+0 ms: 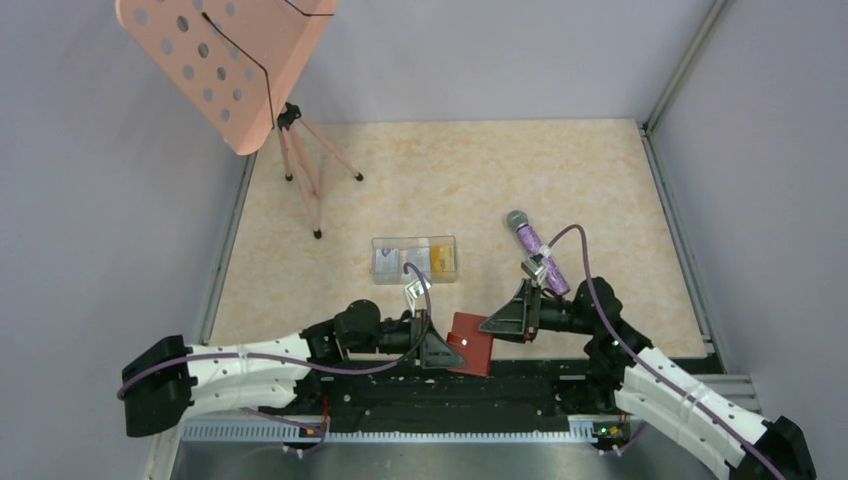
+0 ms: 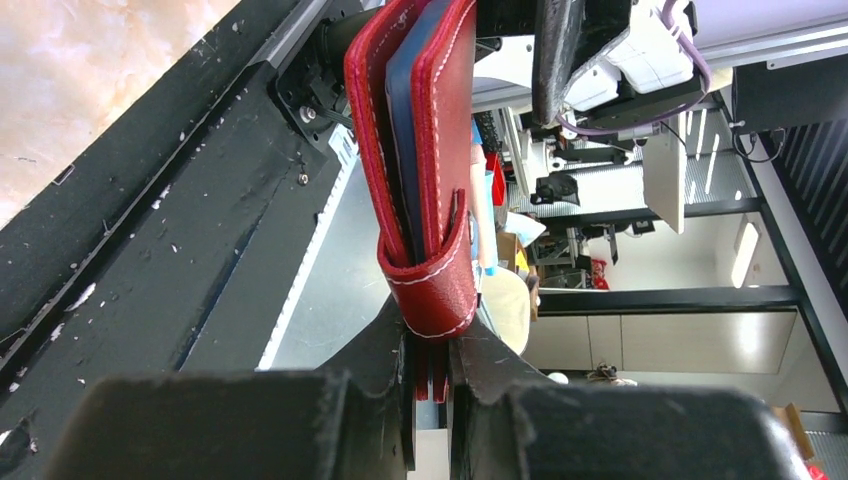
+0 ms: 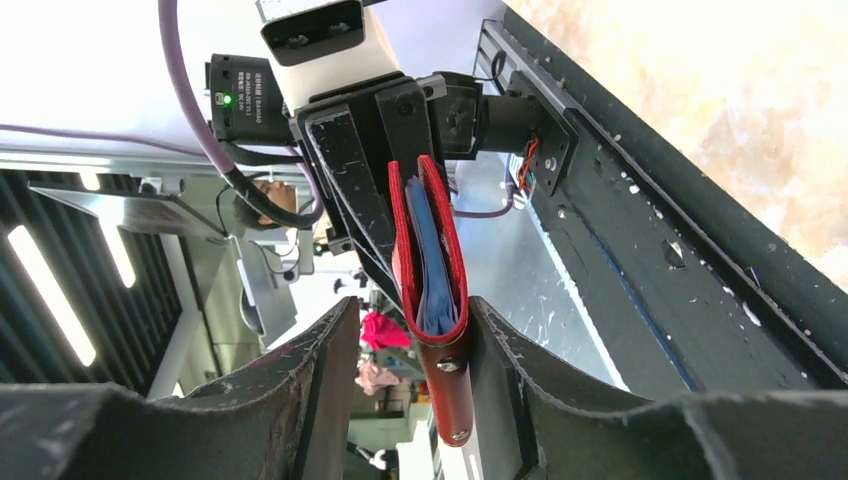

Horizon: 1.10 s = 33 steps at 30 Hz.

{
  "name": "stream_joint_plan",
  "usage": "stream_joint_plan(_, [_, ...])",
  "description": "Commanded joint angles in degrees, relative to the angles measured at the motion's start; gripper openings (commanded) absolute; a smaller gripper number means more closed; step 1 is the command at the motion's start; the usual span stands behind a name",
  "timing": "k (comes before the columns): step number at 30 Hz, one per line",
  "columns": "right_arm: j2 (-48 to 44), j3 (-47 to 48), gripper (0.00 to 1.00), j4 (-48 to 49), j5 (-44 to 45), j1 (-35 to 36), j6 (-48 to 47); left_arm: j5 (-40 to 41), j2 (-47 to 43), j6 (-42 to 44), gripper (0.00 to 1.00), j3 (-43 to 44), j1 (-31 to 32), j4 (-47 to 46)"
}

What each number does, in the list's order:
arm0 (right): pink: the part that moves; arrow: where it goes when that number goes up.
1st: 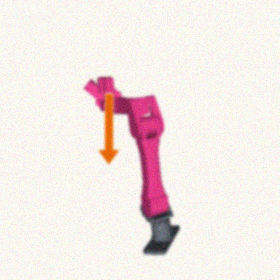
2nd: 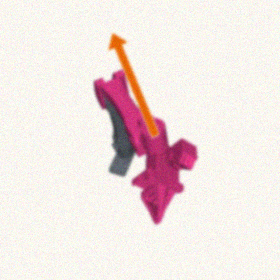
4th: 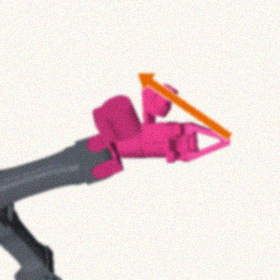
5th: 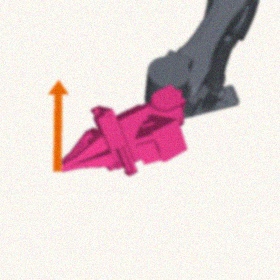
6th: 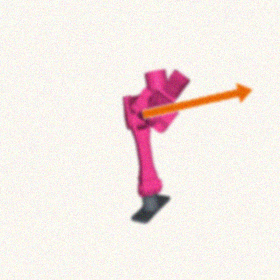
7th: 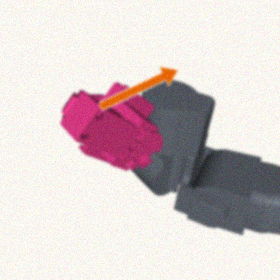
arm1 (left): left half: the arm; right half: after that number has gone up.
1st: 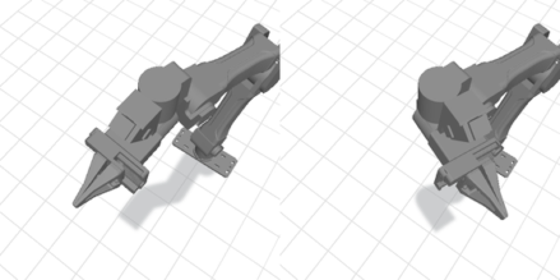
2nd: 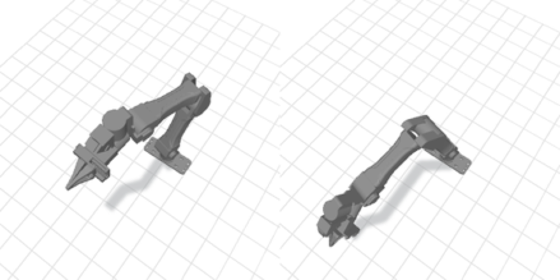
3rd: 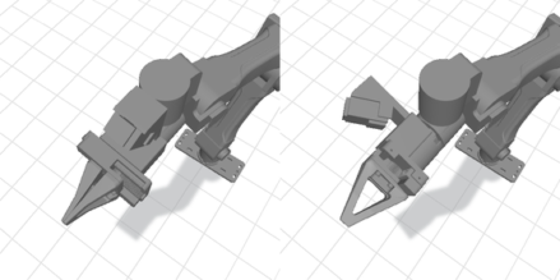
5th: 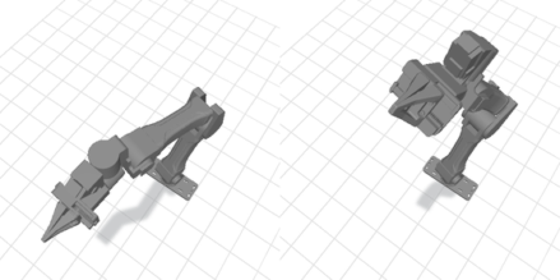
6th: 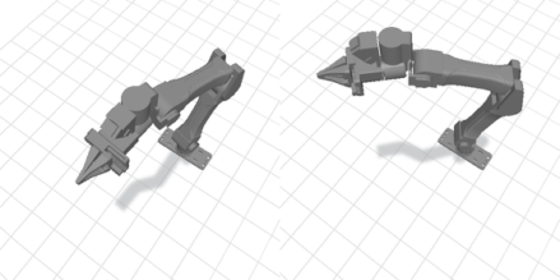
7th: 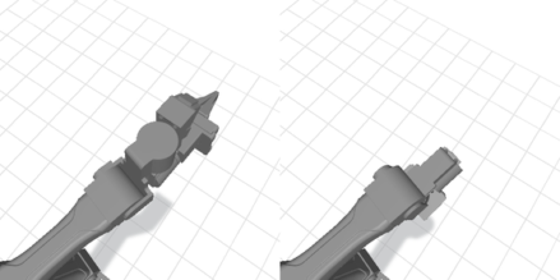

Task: Put the credit cards into the card holder
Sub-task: Pick up the card holder from the center of the board, then open the card holder.

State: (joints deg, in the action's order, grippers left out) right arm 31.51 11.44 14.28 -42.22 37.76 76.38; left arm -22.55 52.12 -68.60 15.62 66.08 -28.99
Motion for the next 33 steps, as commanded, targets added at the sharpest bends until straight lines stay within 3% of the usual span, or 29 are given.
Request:
stream_joint_plan(1, [0.43,-0.67,0.43,6.24,-1.83,0.74,2.5,1.2,0.03,1.13,0.0,0.2,0.1,-2.76])
stream_joint_plan(4, [0.97,-0.65,0.41,6.92,-2.17,0.74,2.76,0.93,0.9,1.09,0.0,0.42,0.1,-3.32])
stream_joint_plan(6, [0.89,-0.71,0.33,7.05,-2.01,0.75,2.89,0.78,1.33,1.01,0.0,0.67,0.17,-3.44])
stream_joint_plan(9, [1.15,-0.89,0.28,7.59,-2.28,0.7,2.98,0.58,2.02,1.02,0.0,1.0,0.19,-3.45])
stream_joint_plan(10, [1.18,-1.06,0.24,7.76,-2.39,0.81,2.99,0.46,2.19,1.02,0.0,1.12,0.19,-3.44])
stream_joint_plan(13, [1.11,-1.48,0.0,7.68,-2.55,0.84,2.79,0.8,2.65,1.22,0.0,1.81,0.19,-2.46])
stream_joint_plan(15, [0.61,-1.41,0.0,5.64,-2.17,0.83,1.93,1.7,2.4,2.28,0.16,3.38,0.19,0.81])
stream_joint_plan(18, [-0.68,0.51,0.0,-2.12,-0.48,0.84,-1.45,5.79,1.5,5.61,0.51,8.44,0.19,13.09])
stream_joint_plan(21, [-1.71,2.52,0.0,-11.33,2.25,0.93,-4.96,14.39,0.76,8.38,0.64,15.97,0.19,33.23])
stream_joint_plan(25, [-1.18,4.81,0.0,-24.3,7.28,0.91,-8.88,24.21,3.33,10.1,0.67,25.48,0.27,53.51])
stream_joint_plan(33, [2.55,5.75,0.0,-27.91,11.08,0.91,-10.44,33.74,17.11,15.15,0.67,40.61,5.56,68.23])
